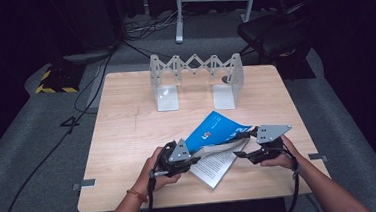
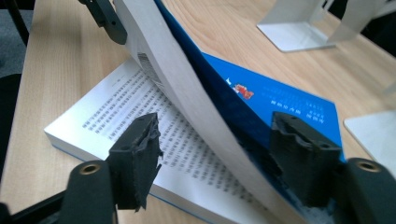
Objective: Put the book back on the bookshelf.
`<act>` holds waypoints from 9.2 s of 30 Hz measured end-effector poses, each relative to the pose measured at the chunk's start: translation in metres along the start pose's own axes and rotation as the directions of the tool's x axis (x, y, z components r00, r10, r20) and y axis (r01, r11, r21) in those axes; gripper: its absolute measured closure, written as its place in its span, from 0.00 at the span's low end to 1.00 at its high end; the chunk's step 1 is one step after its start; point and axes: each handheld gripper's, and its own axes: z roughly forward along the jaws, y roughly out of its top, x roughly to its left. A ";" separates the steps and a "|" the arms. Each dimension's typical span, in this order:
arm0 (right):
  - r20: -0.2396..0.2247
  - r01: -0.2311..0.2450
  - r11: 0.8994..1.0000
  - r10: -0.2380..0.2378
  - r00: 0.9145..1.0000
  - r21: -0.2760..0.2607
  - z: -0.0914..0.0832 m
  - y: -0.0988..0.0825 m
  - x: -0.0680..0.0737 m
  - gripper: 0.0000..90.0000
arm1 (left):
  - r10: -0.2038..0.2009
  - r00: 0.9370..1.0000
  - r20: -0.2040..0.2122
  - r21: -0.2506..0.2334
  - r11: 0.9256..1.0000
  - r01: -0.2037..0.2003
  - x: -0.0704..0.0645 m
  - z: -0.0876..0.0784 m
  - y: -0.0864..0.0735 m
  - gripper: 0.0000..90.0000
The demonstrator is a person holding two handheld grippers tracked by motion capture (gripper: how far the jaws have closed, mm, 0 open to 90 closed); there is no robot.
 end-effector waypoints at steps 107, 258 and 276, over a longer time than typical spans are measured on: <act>0.063 0.204 0.974 -0.210 0.976 0.097 0.051 0.004 0.002 0.81 | 0.029 0.962 -0.273 0.231 0.972 0.036 0.011 -0.014 -0.004 0.65; 0.100 -0.088 0.959 0.119 0.988 -0.269 0.027 0.075 -0.002 0.47 | -0.115 0.991 -0.068 -0.283 0.955 0.091 0.005 -0.040 0.005 0.65; 0.030 -0.070 0.967 0.079 0.996 -0.243 0.049 0.087 0.021 0.45 | -0.179 0.944 -0.276 -0.196 0.972 0.126 -0.033 -0.008 0.013 0.12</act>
